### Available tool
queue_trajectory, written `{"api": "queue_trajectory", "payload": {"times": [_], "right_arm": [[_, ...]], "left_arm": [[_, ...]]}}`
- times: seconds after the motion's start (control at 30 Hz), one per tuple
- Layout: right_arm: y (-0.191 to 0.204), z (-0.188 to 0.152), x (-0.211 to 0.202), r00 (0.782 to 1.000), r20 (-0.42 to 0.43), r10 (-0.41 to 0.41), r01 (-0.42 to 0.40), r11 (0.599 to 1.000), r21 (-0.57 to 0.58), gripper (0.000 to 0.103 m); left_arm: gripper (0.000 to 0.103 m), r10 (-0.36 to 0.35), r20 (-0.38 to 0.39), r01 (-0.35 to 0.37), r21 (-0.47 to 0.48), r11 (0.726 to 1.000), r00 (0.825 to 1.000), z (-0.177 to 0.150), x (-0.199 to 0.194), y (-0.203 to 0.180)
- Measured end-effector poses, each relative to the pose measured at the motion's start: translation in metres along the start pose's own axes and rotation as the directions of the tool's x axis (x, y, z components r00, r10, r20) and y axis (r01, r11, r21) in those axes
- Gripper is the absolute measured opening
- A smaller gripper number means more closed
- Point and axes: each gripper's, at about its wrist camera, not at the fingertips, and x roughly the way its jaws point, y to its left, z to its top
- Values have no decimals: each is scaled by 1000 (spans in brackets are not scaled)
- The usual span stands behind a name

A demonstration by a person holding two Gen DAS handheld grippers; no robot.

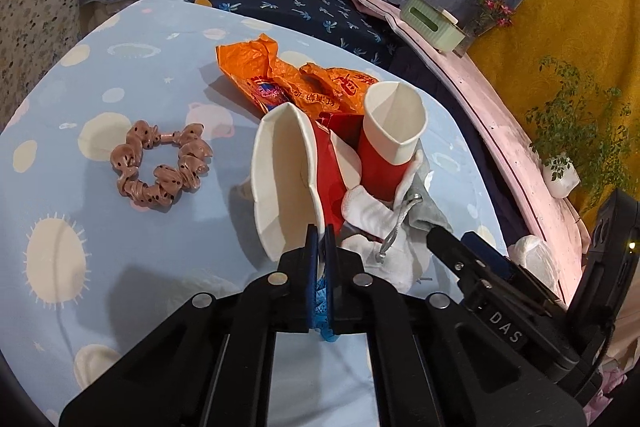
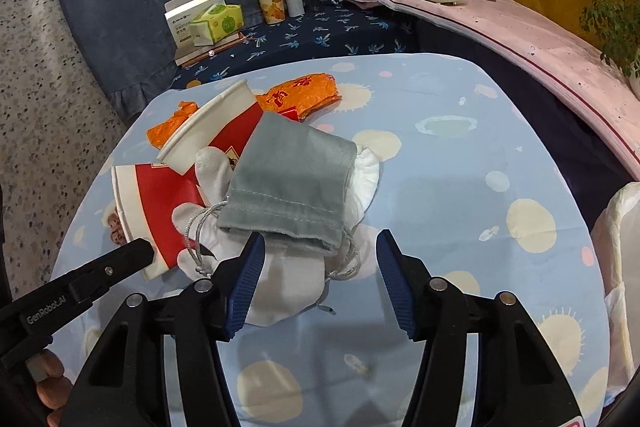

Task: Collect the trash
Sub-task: 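Grasp the grey pouch with the right tool while the left tool holds the cone cup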

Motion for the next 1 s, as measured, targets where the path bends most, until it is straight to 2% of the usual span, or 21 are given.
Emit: {"api": "queue_trajectory", "payload": {"times": [0.07, 0.13, 0.2, 0.27, 0.37, 0.87, 1.0], "right_arm": [[3, 0, 3, 1000, -2, 4, -4, 1000, -10, 55], [5, 2, 9, 1000, -17, 20, -20, 1000, -17, 43], [5, 3, 14, 999, -35, 21, -21, 1000, -20, 20], [3, 4, 14, 999, -31, 36, -37, 999, -9, 10], [-2, 5, 5, 998, -12, 62, -62, 998, 14, 1], [-20, 32, -91, 983, 166, 82, -87, 996, 24, 1], [-27, 32, -109, 980, 181, 84, -88, 996, 15, 1]], "left_arm": [[3, 4, 5, -4, 4, 1000, 1000, 1, -1, 0], [3, 6, 8, -6, 4, 1000, 1000, 1, -2, 0], [3, 11, 12, -11, 9, 1000, 1000, 2, -4, -2], [3, 20, 18, -20, 18, 1000, 1000, 2, -7, -3], [2, 27, 28, -28, 23, 999, 999, 1, -13, -6], [2, 2, 128, -12, 81, 997, 992, 7, -70, -54], [2, -11, 159, -6, 102, 995, 987, 8, -88, -68]]}}
